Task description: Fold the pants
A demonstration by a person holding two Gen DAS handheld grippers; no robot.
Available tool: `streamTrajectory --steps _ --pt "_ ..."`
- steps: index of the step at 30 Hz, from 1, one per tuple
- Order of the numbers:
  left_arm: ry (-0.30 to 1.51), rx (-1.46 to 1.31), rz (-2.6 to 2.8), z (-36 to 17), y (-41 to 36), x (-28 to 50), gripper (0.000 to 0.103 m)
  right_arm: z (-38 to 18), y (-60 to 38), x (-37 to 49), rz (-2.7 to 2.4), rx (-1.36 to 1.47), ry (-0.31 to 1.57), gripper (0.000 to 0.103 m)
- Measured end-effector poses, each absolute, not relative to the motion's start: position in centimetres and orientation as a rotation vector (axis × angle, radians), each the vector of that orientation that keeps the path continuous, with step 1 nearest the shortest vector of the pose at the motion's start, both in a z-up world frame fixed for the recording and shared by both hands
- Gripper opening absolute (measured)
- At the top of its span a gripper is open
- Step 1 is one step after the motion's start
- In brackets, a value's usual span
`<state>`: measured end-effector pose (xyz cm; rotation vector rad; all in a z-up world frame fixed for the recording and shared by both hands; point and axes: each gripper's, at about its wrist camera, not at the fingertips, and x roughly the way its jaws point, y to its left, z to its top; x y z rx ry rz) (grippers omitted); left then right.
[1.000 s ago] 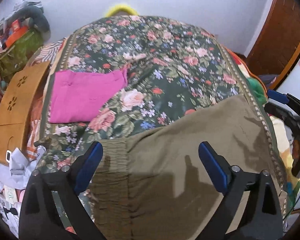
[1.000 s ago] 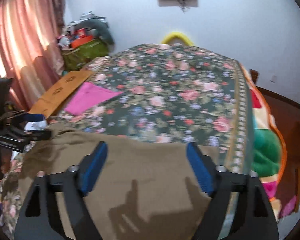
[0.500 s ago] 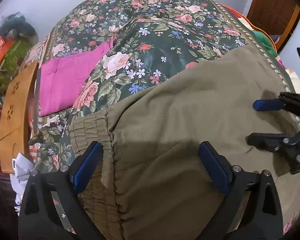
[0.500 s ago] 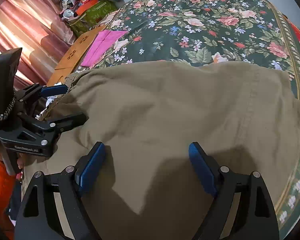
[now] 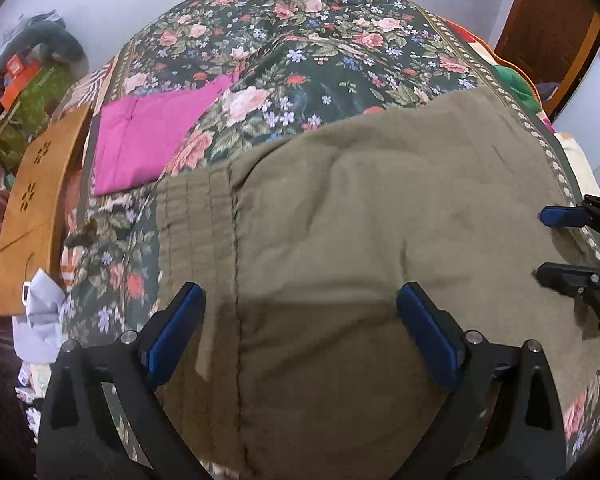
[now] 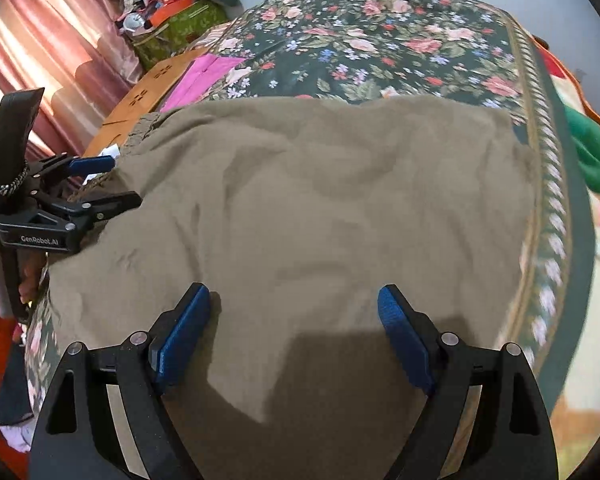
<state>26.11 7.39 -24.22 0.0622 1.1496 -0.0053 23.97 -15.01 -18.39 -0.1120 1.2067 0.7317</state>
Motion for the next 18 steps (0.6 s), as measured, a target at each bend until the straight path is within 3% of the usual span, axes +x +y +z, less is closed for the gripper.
streamTrajectory --steps 18 --pt "1.087 0.03 0.093 -22.7 8.5 19.8 0.099 -16.9 -20.7 17.9 0.595 -0.091 1.163 0.085"
